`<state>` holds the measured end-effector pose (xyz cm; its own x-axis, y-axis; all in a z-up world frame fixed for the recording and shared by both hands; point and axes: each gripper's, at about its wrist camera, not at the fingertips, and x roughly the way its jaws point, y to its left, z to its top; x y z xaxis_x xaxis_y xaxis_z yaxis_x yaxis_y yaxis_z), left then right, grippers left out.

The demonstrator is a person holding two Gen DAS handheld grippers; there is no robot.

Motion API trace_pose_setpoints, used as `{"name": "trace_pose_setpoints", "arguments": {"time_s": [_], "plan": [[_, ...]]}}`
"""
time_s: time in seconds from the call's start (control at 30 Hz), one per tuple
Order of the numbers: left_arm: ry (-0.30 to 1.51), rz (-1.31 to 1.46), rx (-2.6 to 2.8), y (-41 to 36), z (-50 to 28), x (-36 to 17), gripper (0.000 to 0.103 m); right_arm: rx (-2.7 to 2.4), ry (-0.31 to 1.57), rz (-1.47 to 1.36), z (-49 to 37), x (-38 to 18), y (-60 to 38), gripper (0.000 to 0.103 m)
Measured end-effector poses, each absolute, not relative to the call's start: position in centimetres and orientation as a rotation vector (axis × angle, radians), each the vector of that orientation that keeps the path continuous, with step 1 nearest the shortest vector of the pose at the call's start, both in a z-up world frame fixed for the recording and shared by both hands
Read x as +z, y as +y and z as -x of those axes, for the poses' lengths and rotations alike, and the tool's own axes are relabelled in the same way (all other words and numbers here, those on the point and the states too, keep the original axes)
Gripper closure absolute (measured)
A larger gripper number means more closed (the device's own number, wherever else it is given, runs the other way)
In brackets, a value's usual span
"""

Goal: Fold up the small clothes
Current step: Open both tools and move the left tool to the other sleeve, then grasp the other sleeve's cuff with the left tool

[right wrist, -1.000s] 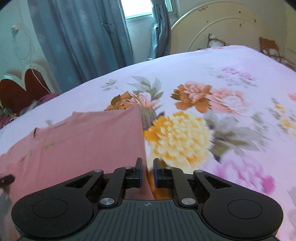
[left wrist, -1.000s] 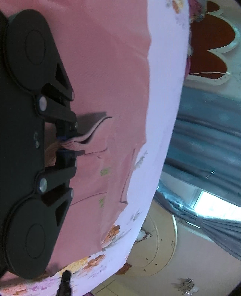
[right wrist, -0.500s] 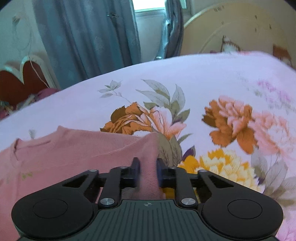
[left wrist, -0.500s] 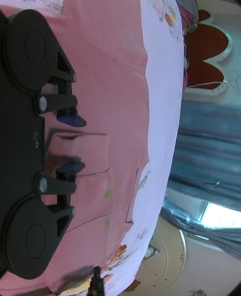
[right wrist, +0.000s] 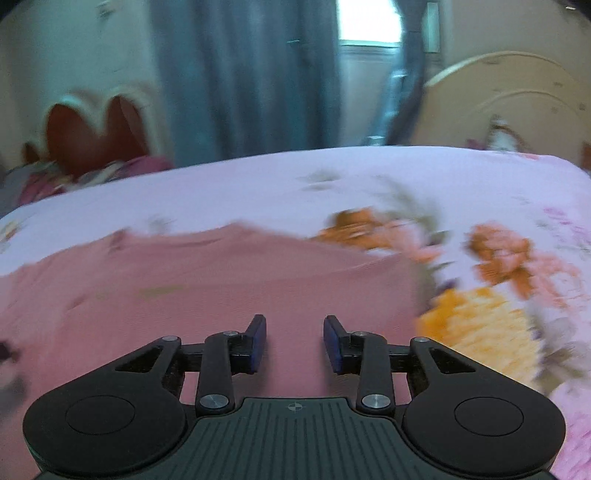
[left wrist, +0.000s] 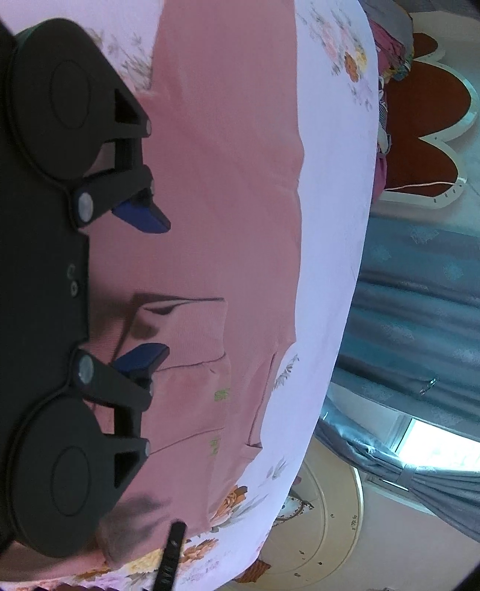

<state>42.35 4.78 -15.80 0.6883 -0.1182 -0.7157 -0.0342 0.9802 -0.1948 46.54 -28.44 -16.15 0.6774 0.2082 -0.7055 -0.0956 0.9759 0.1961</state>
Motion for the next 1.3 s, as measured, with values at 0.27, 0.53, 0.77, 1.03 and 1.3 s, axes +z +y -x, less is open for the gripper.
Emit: {"name": "trace_pose_setpoints", "arguments": {"time_s": [0.27, 0.53, 0.77, 1.03, 1.3], "plan": [[0.812, 0.209, -0.022, 7.8, -39.7, -14.9, 0.035, 0.322, 0.843, -0.111, -44.8, -16.8, -18.6, 0.069], [0.829, 0.245, 0.060, 13.6, -37.7, -14.7, 0.035, 0.363, 0.855, -0.066, -45.2, -17.6, -11.7, 0.069], [0.825, 0.292, 0.146, 19.1, -37.4, -14.9, 0.035, 0.308, 0.879, -0.015, -45.7, -18.6, -9.8, 0.069], [0.837, 0.368, 0.238, 24.9, -37.8, -16.0, 0.035, 0.321, 0.868, 0.000, -45.6, -18.9, -7.2, 0.069], [0.798, 0.477, 0.367, 31.6, -38.1, -16.5, 0.035, 0.306, 0.879, -0.023, -45.7, -19.0, -7.3, 0.069]]}}
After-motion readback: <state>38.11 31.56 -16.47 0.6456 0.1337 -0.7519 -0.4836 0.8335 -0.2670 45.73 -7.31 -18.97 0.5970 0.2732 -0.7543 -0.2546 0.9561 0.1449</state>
